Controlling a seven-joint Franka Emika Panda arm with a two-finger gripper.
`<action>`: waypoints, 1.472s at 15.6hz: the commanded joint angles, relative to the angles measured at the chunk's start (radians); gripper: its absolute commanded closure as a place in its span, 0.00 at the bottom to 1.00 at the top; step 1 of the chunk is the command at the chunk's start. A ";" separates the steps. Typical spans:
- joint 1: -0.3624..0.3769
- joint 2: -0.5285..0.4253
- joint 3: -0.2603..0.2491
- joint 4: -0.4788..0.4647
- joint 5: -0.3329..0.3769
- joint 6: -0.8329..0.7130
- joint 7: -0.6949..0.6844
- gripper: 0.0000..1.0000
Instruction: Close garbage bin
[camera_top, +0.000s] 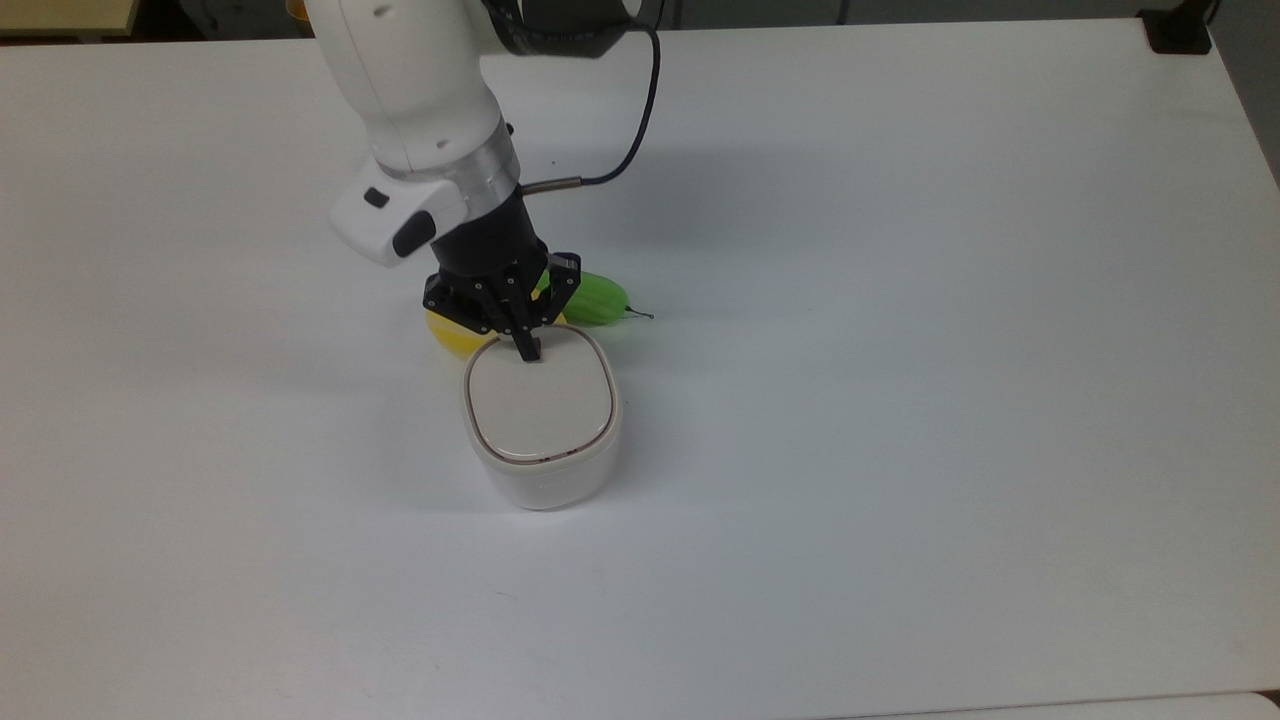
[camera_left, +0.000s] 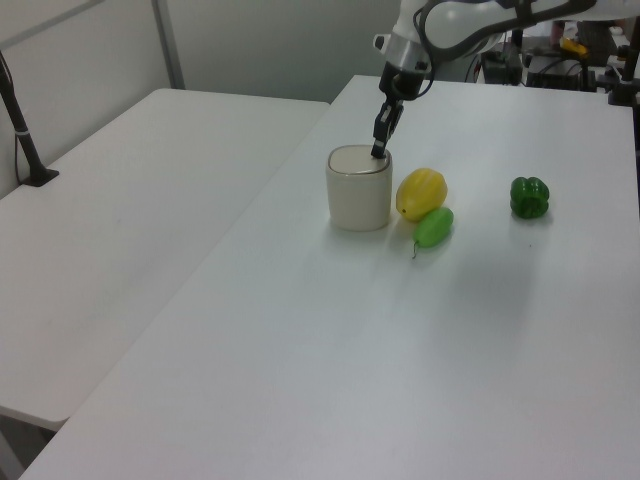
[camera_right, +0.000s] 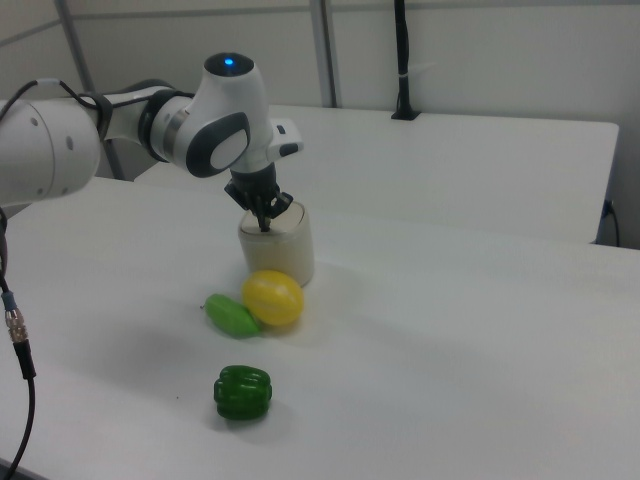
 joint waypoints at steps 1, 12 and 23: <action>0.007 0.017 -0.007 -0.008 0.003 -0.007 -0.031 1.00; -0.011 -0.070 -0.013 -0.001 0.020 -0.081 0.045 1.00; -0.082 -0.323 -0.039 -0.020 -0.180 -0.646 0.142 0.39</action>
